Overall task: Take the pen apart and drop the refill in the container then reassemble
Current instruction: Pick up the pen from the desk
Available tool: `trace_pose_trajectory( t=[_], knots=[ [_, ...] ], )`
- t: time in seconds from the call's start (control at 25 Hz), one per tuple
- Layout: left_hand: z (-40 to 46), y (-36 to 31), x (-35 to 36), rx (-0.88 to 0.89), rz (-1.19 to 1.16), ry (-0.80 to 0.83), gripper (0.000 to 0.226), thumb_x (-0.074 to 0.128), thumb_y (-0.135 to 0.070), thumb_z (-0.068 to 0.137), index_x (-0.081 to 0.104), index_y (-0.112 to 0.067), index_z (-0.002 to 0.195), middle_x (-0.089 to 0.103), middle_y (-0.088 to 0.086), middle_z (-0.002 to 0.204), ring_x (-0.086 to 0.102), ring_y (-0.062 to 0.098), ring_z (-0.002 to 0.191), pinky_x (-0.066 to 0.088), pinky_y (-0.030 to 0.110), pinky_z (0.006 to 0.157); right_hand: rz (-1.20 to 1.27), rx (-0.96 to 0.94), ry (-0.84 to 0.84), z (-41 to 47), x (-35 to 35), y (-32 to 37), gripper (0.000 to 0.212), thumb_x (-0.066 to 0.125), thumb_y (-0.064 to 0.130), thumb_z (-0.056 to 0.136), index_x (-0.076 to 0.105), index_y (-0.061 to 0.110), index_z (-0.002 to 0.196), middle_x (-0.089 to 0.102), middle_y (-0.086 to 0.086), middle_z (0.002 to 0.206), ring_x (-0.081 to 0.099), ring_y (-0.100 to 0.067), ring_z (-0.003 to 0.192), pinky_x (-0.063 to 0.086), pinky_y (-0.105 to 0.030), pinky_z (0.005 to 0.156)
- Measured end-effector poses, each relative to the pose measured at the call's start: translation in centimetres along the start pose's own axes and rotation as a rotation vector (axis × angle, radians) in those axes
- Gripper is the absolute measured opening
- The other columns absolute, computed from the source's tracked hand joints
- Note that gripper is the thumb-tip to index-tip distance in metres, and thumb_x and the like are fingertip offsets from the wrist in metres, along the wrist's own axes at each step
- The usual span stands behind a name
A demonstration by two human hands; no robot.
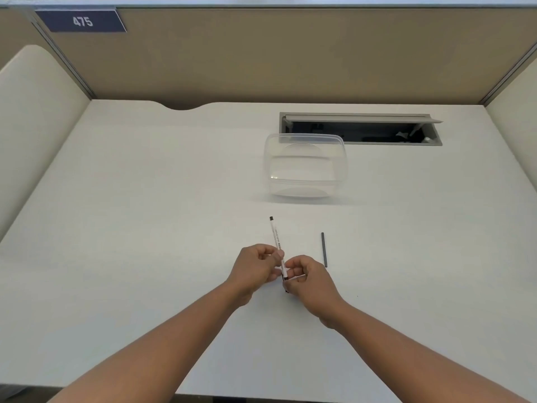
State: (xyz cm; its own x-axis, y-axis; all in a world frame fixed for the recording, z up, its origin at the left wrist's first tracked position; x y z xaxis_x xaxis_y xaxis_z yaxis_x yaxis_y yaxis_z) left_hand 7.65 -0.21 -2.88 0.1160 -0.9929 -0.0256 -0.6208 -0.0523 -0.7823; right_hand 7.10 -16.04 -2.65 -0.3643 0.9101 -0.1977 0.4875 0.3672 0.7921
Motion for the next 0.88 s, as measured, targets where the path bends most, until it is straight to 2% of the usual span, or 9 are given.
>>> trace_pose_trajectory(
  t=[0.12, 0.2, 0.28, 0.36, 0.44, 0.52, 0.6, 0.76, 0.88],
  knots=[
    [-0.2, -2.0, -0.3, 0.081, -0.081, -0.027, 0.019, 0.069, -0.033, 0.095, 0.074, -0.016, 0.100, 0.080, 0.003, 0.093, 0.073, 0.015, 0.081, 0.061, 0.030, 0.078, 0.024, -0.036, 0.050, -0.8, 0.4, 0.9, 0.028, 0.070, 0.008, 0.079, 0.067, 0.028, 0.099, 0.066, 0.002, 0.096, 0.064, -0.009, 0.073, 0.054, -0.031, 0.072],
    [0.0, -3.0, -0.4, 0.111, -0.158, -0.011, 0.016, 0.066, -0.031, 0.097, 0.073, -0.019, 0.105, 0.080, 0.002, 0.089, 0.074, 0.015, 0.083, 0.059, 0.028, 0.074, 0.026, -0.059, 0.060, -0.7, 0.2, 1.6, 0.026, 0.072, 0.009, 0.080, 0.067, 0.026, 0.099, 0.067, 0.002, 0.095, 0.066, -0.010, 0.075, 0.057, -0.034, 0.076],
    [-0.1, -3.9, -0.2, 0.186, -0.146, 0.008, 0.015, 0.062, -0.028, 0.100, 0.070, -0.024, 0.112, 0.075, 0.001, 0.080, 0.072, 0.015, 0.080, 0.059, 0.030, 0.075, 0.028, -0.065, 0.030, -0.5, -0.6, 2.2, 0.022, 0.075, 0.013, 0.082, 0.068, 0.023, 0.101, 0.070, 0.003, 0.094, 0.066, -0.009, 0.075, 0.055, -0.031, 0.075],
    [-0.4, -4.6, -0.2, 0.289, -0.014, 0.000, 0.017, 0.057, -0.025, 0.102, 0.069, -0.030, 0.113, 0.069, -0.005, 0.074, 0.068, 0.011, 0.074, 0.059, 0.032, 0.078, 0.145, -0.052, -0.019, -0.4, -1.7, 3.0, 0.019, 0.075, 0.014, 0.085, 0.070, 0.017, 0.102, 0.070, 0.001, 0.088, 0.065, -0.010, 0.074, 0.055, -0.028, 0.073],
    [-0.9, -5.6, -0.3, 0.404, 0.205, -0.032, 0.020, 0.056, -0.025, 0.103, 0.069, -0.035, 0.112, 0.065, -0.012, 0.076, 0.063, 0.007, 0.071, 0.057, 0.028, 0.077, 0.331, -0.035, -0.047, -0.3, -2.7, 4.1, 0.015, 0.073, 0.011, 0.088, 0.070, 0.009, 0.103, 0.069, -0.003, 0.085, 0.067, -0.013, 0.072, 0.057, -0.025, 0.070],
    [-1.4, -6.8, -0.5, 0.548, 0.458, -0.070, 0.022, 0.056, -0.023, 0.102, 0.070, -0.032, 0.116, 0.063, -0.011, 0.083, 0.057, 0.005, 0.075, 0.050, 0.025, 0.074, 0.453, -0.028, -0.051, -0.1, -3.8, 5.3, 0.013, 0.071, 0.010, 0.090, 0.072, 0.007, 0.103, 0.071, -0.005, 0.085, 0.068, -0.014, 0.071, 0.057, -0.024, 0.068],
    [-2.1, -7.9, -0.1, 0.670, 0.644, -0.061, 0.021, 0.055, -0.025, 0.102, 0.070, -0.030, 0.117, 0.060, -0.008, 0.084, 0.055, 0.005, 0.078, 0.046, 0.028, 0.072, 0.510, -0.025, -0.018, 0.0, -4.6, 6.4, 0.016, 0.071, 0.014, 0.091, 0.072, 0.006, 0.104, 0.073, -0.006, 0.086, 0.070, -0.017, 0.072, 0.058, -0.027, 0.070],
    [-3.3, -9.0, 0.3, 0.771, 0.796, -0.060, 0.023, 0.052, -0.048, 0.101, 0.072, -0.038, 0.104, 0.063, -0.010, 0.086, 0.057, 0.006, 0.080, 0.051, 0.033, 0.070, 0.507, -0.033, 0.068, -0.2, -5.3, 7.6, 0.022, 0.077, 0.025, 0.088, 0.074, 0.007, 0.101, 0.077, -0.009, 0.087, 0.071, -0.020, 0.075, 0.059, -0.030, 0.073],
    [-4.2, -10.0, 0.7, 0.888, 0.862, -0.105, 0.024, 0.056, -0.048, 0.099, 0.075, -0.034, 0.097, 0.067, -0.011, 0.087, 0.060, 0.012, 0.080, 0.052, 0.039, 0.072, 0.463, -0.031, 0.116, -0.4, -5.2, 7.5, 0.010, 0.081, 0.019, 0.085, 0.077, 0.011, 0.090, 0.077, -0.012, 0.089, 0.071, -0.020, 0.076, 0.059, -0.029, 0.072]
  ],
)
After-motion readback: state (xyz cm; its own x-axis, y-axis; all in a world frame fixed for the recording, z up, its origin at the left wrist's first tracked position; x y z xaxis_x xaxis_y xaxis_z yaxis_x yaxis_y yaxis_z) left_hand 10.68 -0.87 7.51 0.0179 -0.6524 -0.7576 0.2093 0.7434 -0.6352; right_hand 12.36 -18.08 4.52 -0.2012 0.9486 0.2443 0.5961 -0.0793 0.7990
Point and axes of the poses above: each hand's wrist, its own z-axis towards the middle knuckle, its own x-axis out of the palm, y = z × x, the point moved 7 cm from there along z, towards the middle knuckle
